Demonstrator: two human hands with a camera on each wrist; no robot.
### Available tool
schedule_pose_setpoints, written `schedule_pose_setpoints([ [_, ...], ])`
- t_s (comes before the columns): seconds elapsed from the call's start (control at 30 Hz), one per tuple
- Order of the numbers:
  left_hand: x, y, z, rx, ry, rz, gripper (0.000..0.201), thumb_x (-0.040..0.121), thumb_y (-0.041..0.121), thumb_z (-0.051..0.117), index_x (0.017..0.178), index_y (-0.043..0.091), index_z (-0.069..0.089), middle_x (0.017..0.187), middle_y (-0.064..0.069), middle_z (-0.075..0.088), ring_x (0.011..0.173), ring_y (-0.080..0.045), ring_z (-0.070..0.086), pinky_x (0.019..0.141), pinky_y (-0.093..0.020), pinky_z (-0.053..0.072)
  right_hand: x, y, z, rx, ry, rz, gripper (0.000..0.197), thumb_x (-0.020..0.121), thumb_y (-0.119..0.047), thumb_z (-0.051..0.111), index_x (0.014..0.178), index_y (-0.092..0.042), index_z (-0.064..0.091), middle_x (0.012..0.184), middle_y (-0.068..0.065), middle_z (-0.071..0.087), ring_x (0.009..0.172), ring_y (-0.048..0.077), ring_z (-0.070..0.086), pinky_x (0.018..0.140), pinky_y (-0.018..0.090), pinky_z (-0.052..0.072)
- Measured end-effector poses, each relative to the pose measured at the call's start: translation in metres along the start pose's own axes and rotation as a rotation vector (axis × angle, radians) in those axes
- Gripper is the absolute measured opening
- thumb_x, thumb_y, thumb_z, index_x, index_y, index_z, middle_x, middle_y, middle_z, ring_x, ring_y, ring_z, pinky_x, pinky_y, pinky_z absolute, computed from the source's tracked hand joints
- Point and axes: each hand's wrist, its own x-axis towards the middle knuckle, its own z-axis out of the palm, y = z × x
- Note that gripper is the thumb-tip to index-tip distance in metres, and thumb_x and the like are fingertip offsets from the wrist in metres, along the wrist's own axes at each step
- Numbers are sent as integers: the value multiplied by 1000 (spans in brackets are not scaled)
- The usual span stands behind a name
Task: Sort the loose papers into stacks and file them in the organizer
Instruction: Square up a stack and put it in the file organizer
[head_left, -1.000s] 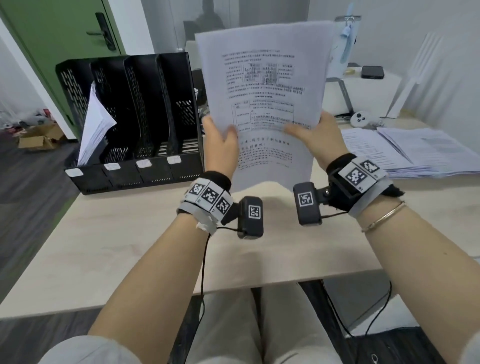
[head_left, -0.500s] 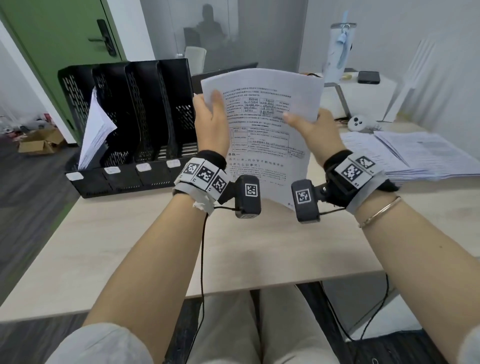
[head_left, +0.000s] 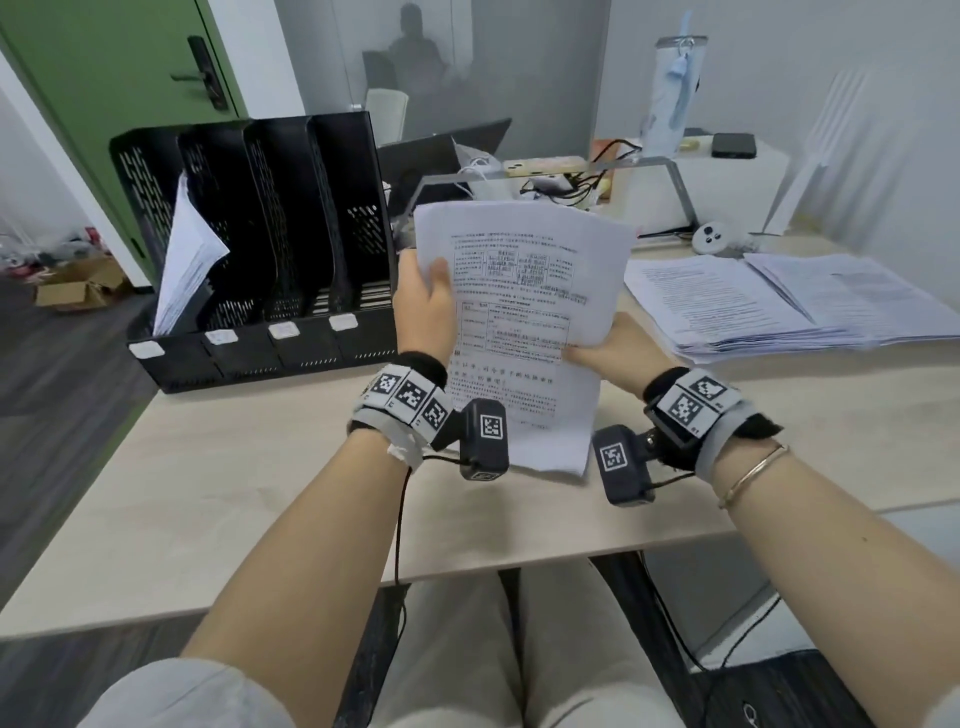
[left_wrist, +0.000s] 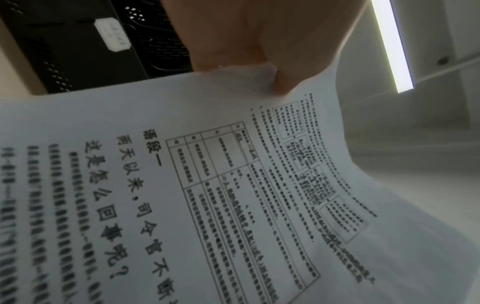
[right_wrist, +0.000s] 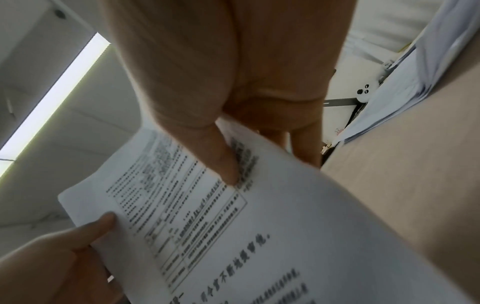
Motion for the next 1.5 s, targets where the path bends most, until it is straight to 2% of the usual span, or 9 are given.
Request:
schedule_pose_setpoints([
  [0.17,6,25,-7,-132,40,79,14,99,24,47,106,15,40,92,11,56,72,16,56,63,-8,45,13,-19,-13,-39,202,-108,19,86,-1,58,93,16,61,91,29,64,81,18,53,69,36,47],
  [0.3,14,23,-13,-87,-19,17,22,94,31,56,104,16,45,91,13,56,76,8,55,63,-8,43,22,-26,-26,174,227,-141,19,84,2,63,101,9,64,105,27,66,90,24,61,88,51,52],
  [0.47,20,26,-19,133,-52,103,10,94,21,56,96,11,54,86,10,57,74,4,53,60,-5,41,17,-11,-26,108,141,-74,33,79,-5,72,110,-12,61,110,9,67,99,20,65,87,34,54],
  [0.57,28,40,-25,292,-119,162,13,92,25,55,94,13,58,85,6,60,83,-16,59,79,-30,50,19,-7,-45,298,323,-118,61,75,-5,76,127,-15,46,112,10,65,97,22,66,85,42,56],
  [0.67,32,65,-28,500,-173,236,9,92,25,50,91,23,59,85,6,60,94,-25,58,93,-44,40,19,-9,-67,370,425,-126,66,76,-4,75,132,-23,44,106,7,64,90,12,65,82,26,55],
  [0.9,29,85,-3,825,-480,289,39,90,28,55,128,34,49,122,9,58,116,-15,50,89,-27,30,14,0,-51,213,-52,72,24,81,-2,68,104,-6,66,101,7,70,90,18,67,81,36,57],
  [1.2,24,79,10,953,-452,429,10,91,37,53,81,32,52,84,8,53,105,-21,50,104,-45,21,16,7,-31,255,-46,73,28,85,0,63,111,-7,61,116,17,64,104,30,62,90,49,51],
  [1.33,10,75,27,1108,-671,379,13,92,36,48,100,28,55,93,7,57,106,-20,54,108,-50,18,16,6,-22,200,-96,71,45,79,0,68,118,-20,57,118,16,63,111,32,59,93,57,47],
  [1.5,-1,70,37,994,-469,542,48,90,30,52,136,27,38,139,4,45,133,-21,36,115,-52,8,16,10,-17,271,-94,58,32,83,-4,67,113,-15,60,119,18,63,112,33,59,94,58,47],
])
